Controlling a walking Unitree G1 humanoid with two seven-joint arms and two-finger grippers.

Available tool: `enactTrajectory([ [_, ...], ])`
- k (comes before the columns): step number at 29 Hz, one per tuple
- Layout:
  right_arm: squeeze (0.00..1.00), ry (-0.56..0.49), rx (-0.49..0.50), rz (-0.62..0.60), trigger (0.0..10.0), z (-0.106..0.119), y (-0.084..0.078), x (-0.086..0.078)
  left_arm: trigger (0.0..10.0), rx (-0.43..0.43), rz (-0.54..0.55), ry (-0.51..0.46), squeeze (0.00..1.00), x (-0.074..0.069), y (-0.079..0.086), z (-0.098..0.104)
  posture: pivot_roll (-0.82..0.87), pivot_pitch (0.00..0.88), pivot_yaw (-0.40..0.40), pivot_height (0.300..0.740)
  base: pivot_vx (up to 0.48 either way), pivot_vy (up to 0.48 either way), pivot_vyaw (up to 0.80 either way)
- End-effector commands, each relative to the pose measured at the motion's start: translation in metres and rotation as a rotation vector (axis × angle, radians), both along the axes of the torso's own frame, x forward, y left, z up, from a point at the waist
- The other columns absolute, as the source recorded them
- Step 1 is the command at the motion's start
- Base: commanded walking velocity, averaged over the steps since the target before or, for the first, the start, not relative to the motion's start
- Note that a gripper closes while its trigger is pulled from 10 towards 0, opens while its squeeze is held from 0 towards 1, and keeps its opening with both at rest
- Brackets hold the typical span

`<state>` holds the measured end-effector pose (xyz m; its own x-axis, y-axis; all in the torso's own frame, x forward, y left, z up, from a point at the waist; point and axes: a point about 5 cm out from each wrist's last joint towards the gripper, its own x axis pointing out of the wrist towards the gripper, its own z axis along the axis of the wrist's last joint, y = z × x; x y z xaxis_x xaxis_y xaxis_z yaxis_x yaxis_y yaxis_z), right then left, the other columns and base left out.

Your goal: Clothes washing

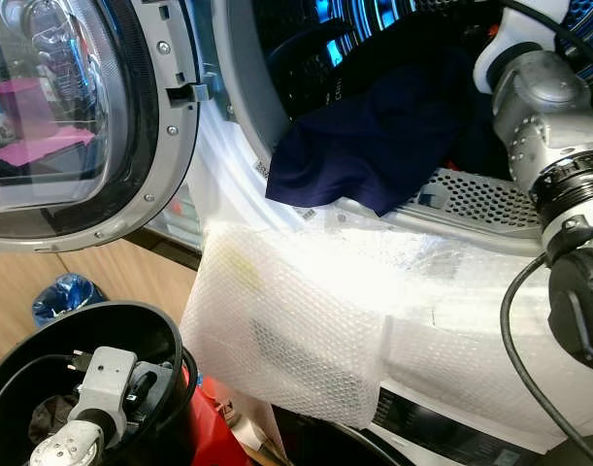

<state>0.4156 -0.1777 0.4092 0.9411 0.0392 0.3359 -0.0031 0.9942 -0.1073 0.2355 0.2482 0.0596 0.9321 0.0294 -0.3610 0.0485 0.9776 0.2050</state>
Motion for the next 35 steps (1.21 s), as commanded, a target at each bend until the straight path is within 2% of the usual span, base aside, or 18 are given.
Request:
enactTrajectory([
  [1,1.00,-0.083,-0.029,-0.001,10.0,0.024,-0.001,-0.008,10.0,0.011,-0.008,0.037,0.00,-0.005,-0.002,-0.007,0.08,0.000,0.043,0.740,0.000,0.000,0.00],
  [2,1.00,-0.083,-0.029,-0.001,10.0,0.024,-0.001,-0.008,10.0,0.011,-0.008,0.037,0.00,-0.005,-0.002,-0.007,0.08,0.000,0.043,0.740,0.000,0.000,0.00],
  [6,1.00,-0.142,-0.144,-0.125,10.0,0.033,-0.016,-0.013,10.0,0.012,-0.016,0.039,0.00,-0.005,-0.005,-0.008,0.07,0.000,0.048,0.740,0.000,0.000,0.00],
  [10,1.00,-0.145,-0.229,-0.223,10.0,0.033,-0.028,-0.016,10.0,0.016,-0.033,0.045,0.00,-0.005,-0.007,-0.009,0.07,0.000,0.050,0.740,0.000,0.000,0.00],
  [12,1.00,-0.140,-0.240,-0.264,10.0,0.031,-0.034,-0.016,10.0,0.016,-0.034,0.045,0.00,-0.005,-0.007,-0.008,0.07,0.000,0.053,0.740,0.000,0.000,0.00],
  [18,1.00,-0.106,-0.216,-0.225,10.0,0.018,-0.032,-0.011,10.0,0.024,-0.052,0.046,0.00,-0.002,-0.008,-0.009,0.07,0.000,0.049,0.740,0.000,0.000,0.00],
  [21,1.00,-0.081,-0.163,-0.174,10.0,0.010,-0.028,-0.008,10.0,0.021,-0.044,0.038,0.00,-0.002,-0.010,-0.009,0.07,0.000,0.046,0.740,0.000,0.000,0.00],
  [26,1.00,-0.075,-0.151,-0.124,10.0,0.009,-0.020,-0.006,10.0,0.035,-0.022,0.015,0.00,-0.001,-0.007,-0.007,0.07,0.000,0.047,0.740,0.000,0.000,0.00],
  [27,1.00,-0.119,-0.120,-0.078,10.0,0.017,-0.016,-0.009,10.0,0.060,0.017,-0.021,0.00,0.000,-0.002,-0.002,0.07,0.000,0.048,0.740,0.000,0.000,0.00],
  [28,0.70,-0.206,-0.117,-0.051,10.0,0.030,-0.014,-0.015,10.0,0.125,0.140,-0.169,0.00,0.004,0.012,0.019,0.07,0.000,0.042,0.740,0.000,0.000,0.00],
  [29,0.70,-0.206,-0.117,-0.051,10.0,0.030,-0.014,-0.015,10.0,0.125,0.140,-0.169,0.00,0.004,0.012,0.019,0.07,0.000,0.042,0.740,0.000,0.000,0.00],
  [30,0.00,-0.228,-0.117,-0.052,10.0,0.033,-0.015,-0.017,10.0,0.132,0.213,-0.270,0.00,0.004,0.020,0.033,0.08,0.000,0.039,0.740,0.000,0.000,0.00],
  [31,0.00,-0.245,-0.110,-0.071,10.0,0.033,-0.016,-0.018,10.0,0.137,0.240,-0.330,0.00,0.003,0.022,0.043,0.08,0.000,0.039,0.740,0.000,0.000,0.00],
  [34,0.00,-0.265,-0.143,-0.127,10.0,0.035,-0.019,-0.019,10.0,0.161,0.242,-0.365,0.00,0.002,0.021,0.048,0.08,0.000,0.039,0.740,0.000,0.000,0.00],
  [35,0.12,-0.257,-0.142,-0.171,10.0,0.036,-0.023,-0.019,10.0,0.160,0.242,-0.368,0.00,0.002,0.021,0.049,0.08,0.000,0.036,0.740,0.000,0.000,0.00],
])
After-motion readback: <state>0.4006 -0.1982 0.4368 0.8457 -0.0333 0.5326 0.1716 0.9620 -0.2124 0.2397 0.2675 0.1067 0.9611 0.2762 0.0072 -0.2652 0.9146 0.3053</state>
